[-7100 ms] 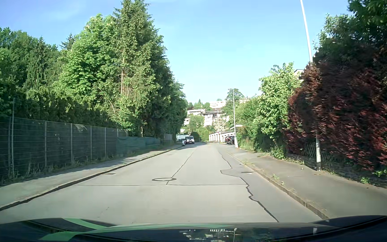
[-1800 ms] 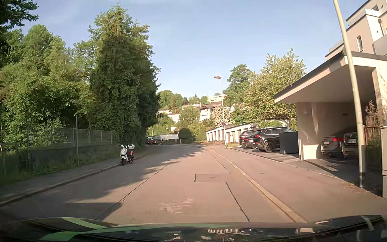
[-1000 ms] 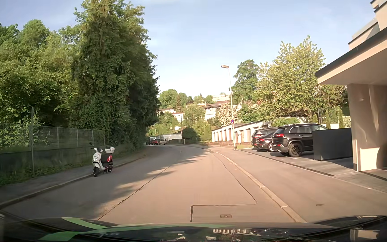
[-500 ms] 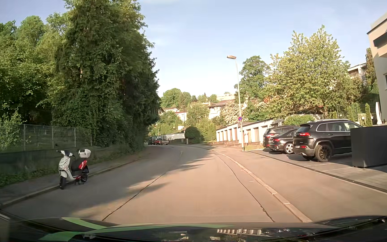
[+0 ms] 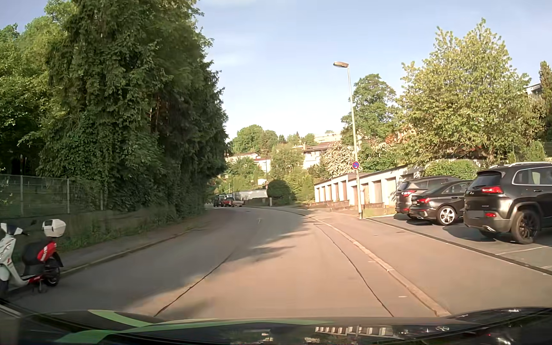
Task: Follow the waypoints while adhering to traffic rules and regulations
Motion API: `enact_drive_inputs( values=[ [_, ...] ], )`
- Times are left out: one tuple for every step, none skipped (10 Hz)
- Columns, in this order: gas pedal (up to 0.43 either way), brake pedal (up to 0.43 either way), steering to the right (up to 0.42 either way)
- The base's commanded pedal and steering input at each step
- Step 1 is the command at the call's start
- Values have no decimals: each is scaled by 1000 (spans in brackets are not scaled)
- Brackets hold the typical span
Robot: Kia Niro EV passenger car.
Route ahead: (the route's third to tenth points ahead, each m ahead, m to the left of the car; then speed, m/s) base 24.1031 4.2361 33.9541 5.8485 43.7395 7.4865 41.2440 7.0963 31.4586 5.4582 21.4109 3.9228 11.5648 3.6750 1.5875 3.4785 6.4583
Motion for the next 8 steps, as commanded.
enact_drive_inputs(
  values=[
    [87,0,-24],
    [87,0,-23],
    [87,0,-22],
    [87,0,-21],
    [87,0,-20],
    [98,0,-19],
    [98,0,-19],
    [110,0,-19]
  ],
)
